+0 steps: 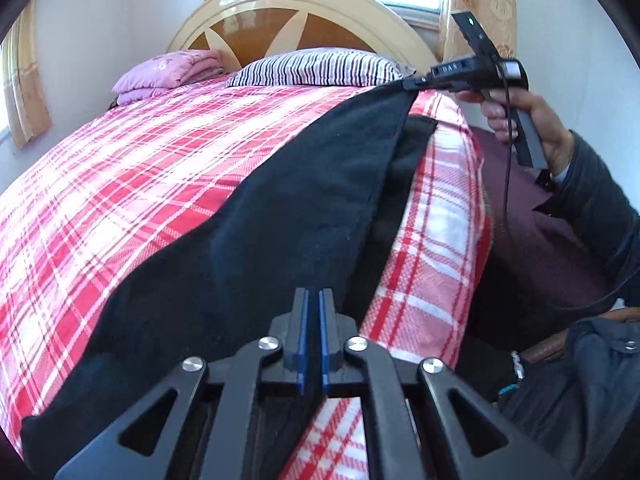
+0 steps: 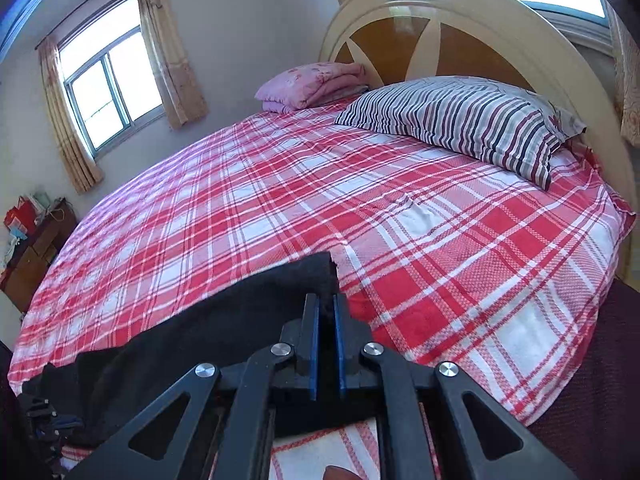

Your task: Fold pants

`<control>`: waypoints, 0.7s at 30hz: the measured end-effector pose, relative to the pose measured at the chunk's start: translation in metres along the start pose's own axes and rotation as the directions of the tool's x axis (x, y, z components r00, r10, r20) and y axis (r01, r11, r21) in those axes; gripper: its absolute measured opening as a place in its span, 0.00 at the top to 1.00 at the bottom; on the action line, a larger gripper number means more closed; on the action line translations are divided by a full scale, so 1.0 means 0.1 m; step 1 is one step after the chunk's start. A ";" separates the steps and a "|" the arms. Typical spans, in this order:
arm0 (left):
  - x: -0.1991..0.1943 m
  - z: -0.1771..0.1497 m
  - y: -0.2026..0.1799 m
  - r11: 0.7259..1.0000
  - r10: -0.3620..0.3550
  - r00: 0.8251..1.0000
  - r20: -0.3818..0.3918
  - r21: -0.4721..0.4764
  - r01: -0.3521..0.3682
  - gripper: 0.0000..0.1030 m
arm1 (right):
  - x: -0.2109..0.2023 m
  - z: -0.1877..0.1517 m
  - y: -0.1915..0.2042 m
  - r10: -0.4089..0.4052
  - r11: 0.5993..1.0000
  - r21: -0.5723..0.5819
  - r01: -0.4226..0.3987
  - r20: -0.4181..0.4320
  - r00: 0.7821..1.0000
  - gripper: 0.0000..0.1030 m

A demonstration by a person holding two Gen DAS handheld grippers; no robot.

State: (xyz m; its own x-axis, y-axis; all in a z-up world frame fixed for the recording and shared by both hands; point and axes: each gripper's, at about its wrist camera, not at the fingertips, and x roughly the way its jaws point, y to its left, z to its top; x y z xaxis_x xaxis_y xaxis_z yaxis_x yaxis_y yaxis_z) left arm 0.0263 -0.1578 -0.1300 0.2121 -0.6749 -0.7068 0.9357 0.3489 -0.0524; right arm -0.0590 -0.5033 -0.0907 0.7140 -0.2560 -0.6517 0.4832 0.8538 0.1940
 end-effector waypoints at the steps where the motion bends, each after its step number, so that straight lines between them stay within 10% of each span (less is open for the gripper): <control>1: 0.01 -0.02 -0.02 1.000 -0.003 1.000 -0.007 0.002 0.003 0.94 | -0.01 -0.03 0.00 -0.016 1.000 -0.014 0.016 -0.015 1.000 0.94; 9: 0.24 -0.11 -0.12 0.997 0.076 0.997 -0.032 0.035 -0.075 0.91 | 0.02 -0.10 -0.13 0.012 1.000 0.015 -0.011 -0.040 0.999 0.94; 14: 0.31 -0.01 -0.19 0.992 0.106 0.994 -0.018 0.074 -0.104 0.55 | 0.06 -0.13 -0.03 0.006 1.000 -0.012 -0.007 -0.046 0.999 0.94; 21: 0.50 0.05 -0.24 0.986 0.122 0.991 -0.053 0.119 -0.115 0.54 | 0.08 -0.13 -0.04 0.008 1.000 -0.016 -0.008 -0.049 0.999 0.94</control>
State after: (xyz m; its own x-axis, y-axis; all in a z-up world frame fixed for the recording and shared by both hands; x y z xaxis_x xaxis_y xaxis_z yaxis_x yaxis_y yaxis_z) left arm 0.0161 -0.2033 -0.1599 0.3097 -0.5920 -0.7441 0.9319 0.3443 0.1140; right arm -0.0617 -0.5025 -0.1061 0.6920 -0.2269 -0.6853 0.4690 0.8630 0.1879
